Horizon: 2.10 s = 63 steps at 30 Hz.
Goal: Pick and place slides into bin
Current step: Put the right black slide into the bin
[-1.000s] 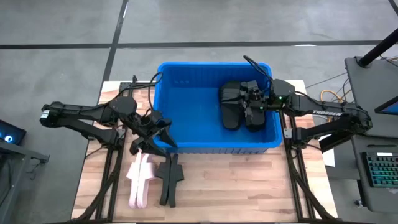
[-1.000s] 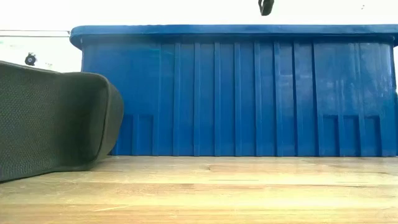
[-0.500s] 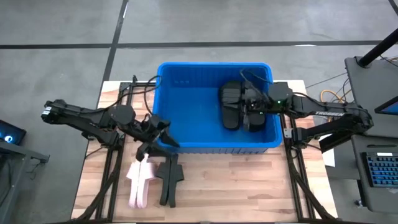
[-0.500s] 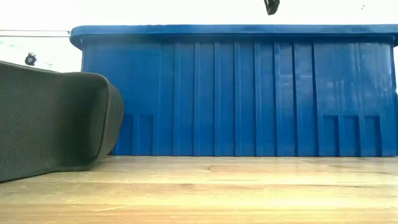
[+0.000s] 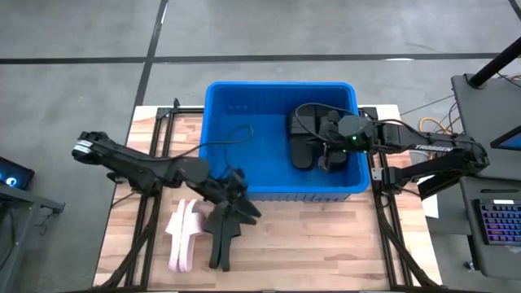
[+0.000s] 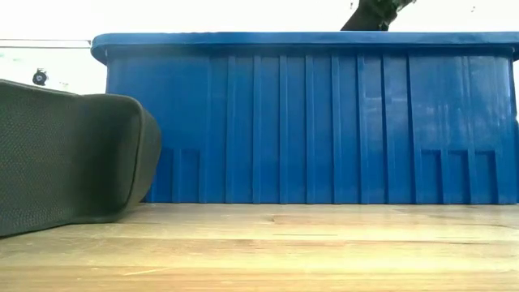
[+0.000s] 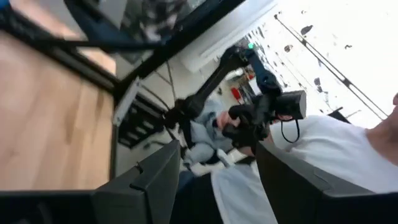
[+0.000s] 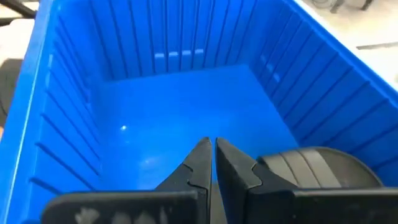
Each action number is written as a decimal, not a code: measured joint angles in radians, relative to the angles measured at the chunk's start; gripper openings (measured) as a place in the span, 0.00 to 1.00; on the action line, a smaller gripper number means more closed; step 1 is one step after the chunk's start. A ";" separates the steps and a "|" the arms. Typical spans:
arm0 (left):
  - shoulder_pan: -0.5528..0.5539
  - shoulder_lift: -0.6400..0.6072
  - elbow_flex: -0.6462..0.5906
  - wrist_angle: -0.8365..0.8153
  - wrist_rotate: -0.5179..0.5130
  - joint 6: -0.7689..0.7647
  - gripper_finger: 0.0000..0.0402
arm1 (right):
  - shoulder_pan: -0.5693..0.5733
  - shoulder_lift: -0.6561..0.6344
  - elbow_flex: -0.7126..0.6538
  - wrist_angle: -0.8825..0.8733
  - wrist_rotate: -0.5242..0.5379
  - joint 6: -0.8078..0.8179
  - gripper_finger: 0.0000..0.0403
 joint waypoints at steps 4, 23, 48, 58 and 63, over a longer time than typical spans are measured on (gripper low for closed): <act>-0.012 0.054 0.007 -0.010 0.020 -0.066 0.49 | 0.000 -0.002 -0.001 -0.026 0.000 -0.006 0.03; -0.127 0.351 0.550 -0.922 -0.205 0.196 0.49 | 0.000 -0.003 -0.002 -0.089 -0.001 -0.045 0.03; -0.350 0.557 0.675 -1.363 -0.636 0.128 0.49 | 0.000 -0.003 -0.057 -0.087 -0.003 -0.058 0.03; -0.371 0.694 0.698 -1.437 -0.639 0.126 0.49 | 0.000 -0.003 -0.057 -0.085 -0.002 -0.058 0.03; -0.382 0.746 0.752 -1.631 -0.663 0.045 0.49 | 0.000 -0.003 -0.057 -0.086 -0.001 -0.058 0.03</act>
